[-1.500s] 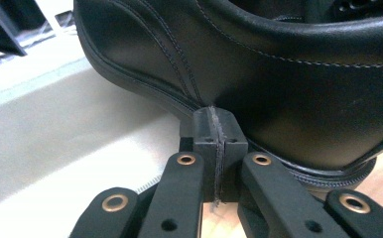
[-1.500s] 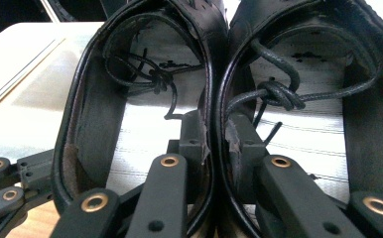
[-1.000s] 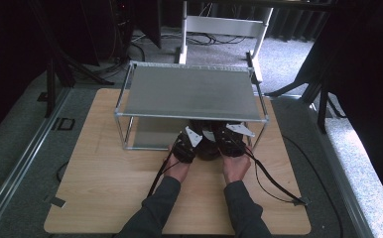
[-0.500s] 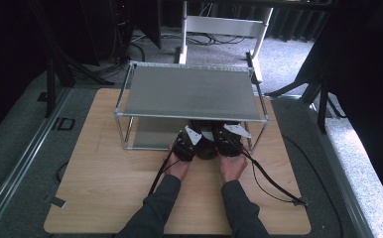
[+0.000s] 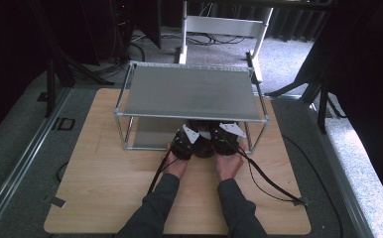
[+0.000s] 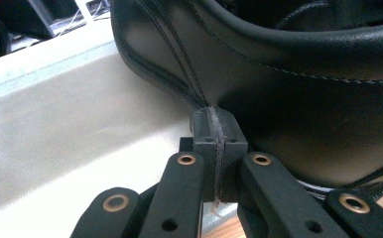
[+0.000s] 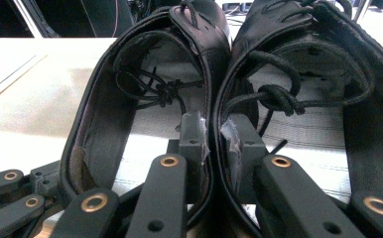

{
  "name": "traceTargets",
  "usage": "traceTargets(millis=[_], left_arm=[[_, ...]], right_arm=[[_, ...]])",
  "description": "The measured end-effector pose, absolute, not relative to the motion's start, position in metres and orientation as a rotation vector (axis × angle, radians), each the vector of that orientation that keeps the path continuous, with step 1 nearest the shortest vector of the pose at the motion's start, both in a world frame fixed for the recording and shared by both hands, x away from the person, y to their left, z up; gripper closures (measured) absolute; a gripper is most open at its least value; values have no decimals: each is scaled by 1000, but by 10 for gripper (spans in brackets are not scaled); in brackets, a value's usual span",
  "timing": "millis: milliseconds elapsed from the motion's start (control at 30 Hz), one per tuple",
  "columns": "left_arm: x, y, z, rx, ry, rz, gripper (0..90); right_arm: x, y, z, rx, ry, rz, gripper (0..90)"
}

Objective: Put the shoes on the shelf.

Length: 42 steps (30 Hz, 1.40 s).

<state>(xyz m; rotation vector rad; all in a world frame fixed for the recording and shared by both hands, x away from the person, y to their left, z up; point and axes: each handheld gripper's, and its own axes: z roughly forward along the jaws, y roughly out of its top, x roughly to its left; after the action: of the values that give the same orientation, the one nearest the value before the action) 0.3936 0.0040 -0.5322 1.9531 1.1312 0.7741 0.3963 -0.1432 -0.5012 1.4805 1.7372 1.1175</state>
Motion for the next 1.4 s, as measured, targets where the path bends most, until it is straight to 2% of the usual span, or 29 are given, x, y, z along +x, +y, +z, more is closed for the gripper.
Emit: traceTargets(millis=[400, 533, 633, 733, 900, 1133, 1400], left_arm=[[399, 0, -534, 1956, 1156, 767, 900], [405, 0, -541, 1983, 1202, 757, 900], [408, 2, -542, 1985, 1208, 740, 891], [410, 6, -540, 1995, 1216, 716, 848], [410, 16, -540, 1973, 1230, 634, 749], [396, 26, -538, 1941, 1216, 570, 595], [373, 27, -533, 1932, 1114, 523, 491]], right_arm=[[401, -145, -501, 1478, 1727, 1114, 771], [403, -145, -503, 1421, 1722, 1131, 700], [405, -147, -502, 1402, 1715, 1150, 564], [403, -146, -503, 1372, 1712, 1175, 445], [396, -146, -500, 1349, 1694, 1171, 393], [378, -159, -489, 1264, 1715, 1245, 362], [355, -194, -494, 1268, 1715, 1233, 337]])
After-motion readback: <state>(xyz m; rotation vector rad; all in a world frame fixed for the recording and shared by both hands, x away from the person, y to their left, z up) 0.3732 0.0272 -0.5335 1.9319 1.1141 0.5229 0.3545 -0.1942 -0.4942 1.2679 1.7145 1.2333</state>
